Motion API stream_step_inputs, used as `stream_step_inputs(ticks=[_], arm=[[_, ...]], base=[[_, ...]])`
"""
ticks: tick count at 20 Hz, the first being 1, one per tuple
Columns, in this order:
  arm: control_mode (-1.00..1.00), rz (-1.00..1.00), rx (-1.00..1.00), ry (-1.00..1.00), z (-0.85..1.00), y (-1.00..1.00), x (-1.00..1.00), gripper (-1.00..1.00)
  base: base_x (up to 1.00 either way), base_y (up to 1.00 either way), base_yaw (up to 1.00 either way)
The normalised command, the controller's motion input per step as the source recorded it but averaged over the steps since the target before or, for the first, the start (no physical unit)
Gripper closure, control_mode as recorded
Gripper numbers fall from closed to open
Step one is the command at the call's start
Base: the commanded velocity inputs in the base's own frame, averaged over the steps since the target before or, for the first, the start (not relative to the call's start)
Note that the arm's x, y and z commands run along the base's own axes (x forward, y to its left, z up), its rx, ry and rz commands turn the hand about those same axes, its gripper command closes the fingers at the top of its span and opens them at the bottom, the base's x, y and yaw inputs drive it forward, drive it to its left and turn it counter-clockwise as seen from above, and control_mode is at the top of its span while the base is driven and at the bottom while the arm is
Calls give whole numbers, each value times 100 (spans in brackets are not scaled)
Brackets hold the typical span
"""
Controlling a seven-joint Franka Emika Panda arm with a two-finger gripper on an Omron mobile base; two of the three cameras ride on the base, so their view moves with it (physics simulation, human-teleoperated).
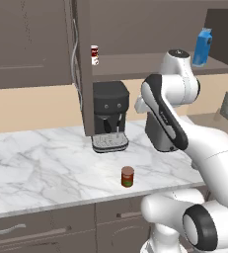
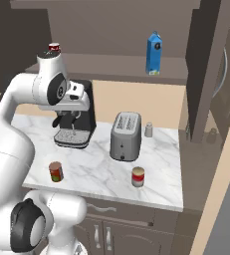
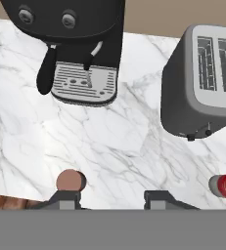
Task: Pick the cans from the counter and place them in their designated side in the cabinet.
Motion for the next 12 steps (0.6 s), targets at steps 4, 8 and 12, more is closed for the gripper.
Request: stream_step_inputs(ticks=[4,8,12], arm=[[-100,0,0,-2,0,3,-7,-100],[-100,0,0,0,-4,21,-17,-100],[-100,0,0,0,-7,25,-14,-100]], base=[[0,0,0],[0,0,0],[0,0,0]])
